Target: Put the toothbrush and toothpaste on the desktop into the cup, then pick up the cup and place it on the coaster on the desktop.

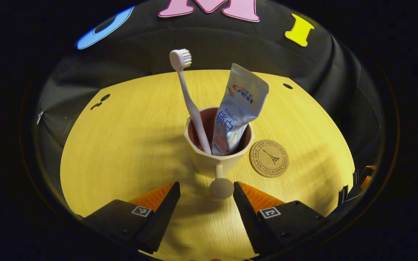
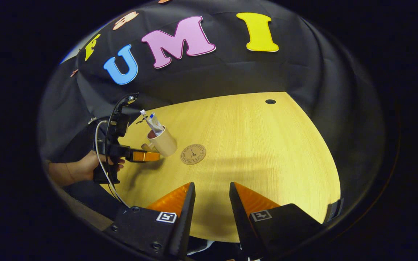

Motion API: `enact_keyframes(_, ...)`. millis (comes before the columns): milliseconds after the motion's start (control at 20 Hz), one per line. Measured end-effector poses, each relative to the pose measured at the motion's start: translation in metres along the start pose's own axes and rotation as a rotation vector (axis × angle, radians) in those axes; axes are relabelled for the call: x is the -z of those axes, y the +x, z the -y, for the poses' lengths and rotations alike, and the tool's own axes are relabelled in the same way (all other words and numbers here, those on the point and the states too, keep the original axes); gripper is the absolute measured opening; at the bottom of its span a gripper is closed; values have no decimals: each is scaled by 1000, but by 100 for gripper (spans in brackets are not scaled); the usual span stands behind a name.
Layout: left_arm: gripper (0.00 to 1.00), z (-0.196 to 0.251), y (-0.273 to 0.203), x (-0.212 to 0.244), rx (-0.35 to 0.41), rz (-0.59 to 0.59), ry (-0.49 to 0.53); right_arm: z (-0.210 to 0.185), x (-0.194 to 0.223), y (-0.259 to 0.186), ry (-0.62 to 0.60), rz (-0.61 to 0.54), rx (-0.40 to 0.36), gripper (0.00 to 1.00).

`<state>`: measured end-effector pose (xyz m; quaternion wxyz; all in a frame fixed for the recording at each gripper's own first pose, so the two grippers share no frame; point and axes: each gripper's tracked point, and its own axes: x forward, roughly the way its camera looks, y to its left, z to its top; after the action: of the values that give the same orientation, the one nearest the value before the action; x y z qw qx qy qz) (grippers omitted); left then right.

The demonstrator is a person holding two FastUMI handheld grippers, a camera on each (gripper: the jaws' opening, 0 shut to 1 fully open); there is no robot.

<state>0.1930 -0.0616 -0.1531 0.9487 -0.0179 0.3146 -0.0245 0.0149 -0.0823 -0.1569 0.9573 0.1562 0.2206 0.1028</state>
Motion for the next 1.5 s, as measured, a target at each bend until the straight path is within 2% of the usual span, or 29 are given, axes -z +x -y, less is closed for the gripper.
enact_keyframes(300, 88, 4, 15, 1, -15, -59, -31, 18, 3, -2, 36, -6, 38, 58)
enact_keyframes(450, 70, 2, 19, -1, -43, -73, -30, 24, 4, -4, 48, -9, 49, 59)
enact_keyframes(600, 59, 1, 24, 2, -60, -93, -15, 28, 7, -6, 50, -15, 57, 59)
enact_keyframes(650, 53, 2, 26, 4, -67, -97, -10, 28, 8, -5, 54, -17, 58, 59)
enact_keyframes(700, 37, 1, 24, 2, -72, -97, -7, 28, 9, -5, 58, -20, 57, 59)
enact_keyframes(750, 32, 3, 26, 3, -63, -91, -10, 28, 8, -5, 59, -19, 57, 59)
enact_keyframes(900, 29, 2, 26, 0, -55, -71, -14, 25, 9, -4, 52, -22, 55, 59)
enact_keyframes(1150, 24, 2, 22, -8, -72, -29, 49, 26, 10, -5, 54, -23, 57, 59)
enact_keyframes(1500, 22, 16, 16, -12, -21, 21, 97, 31, 12, -7, 67, -23, 71, 59)
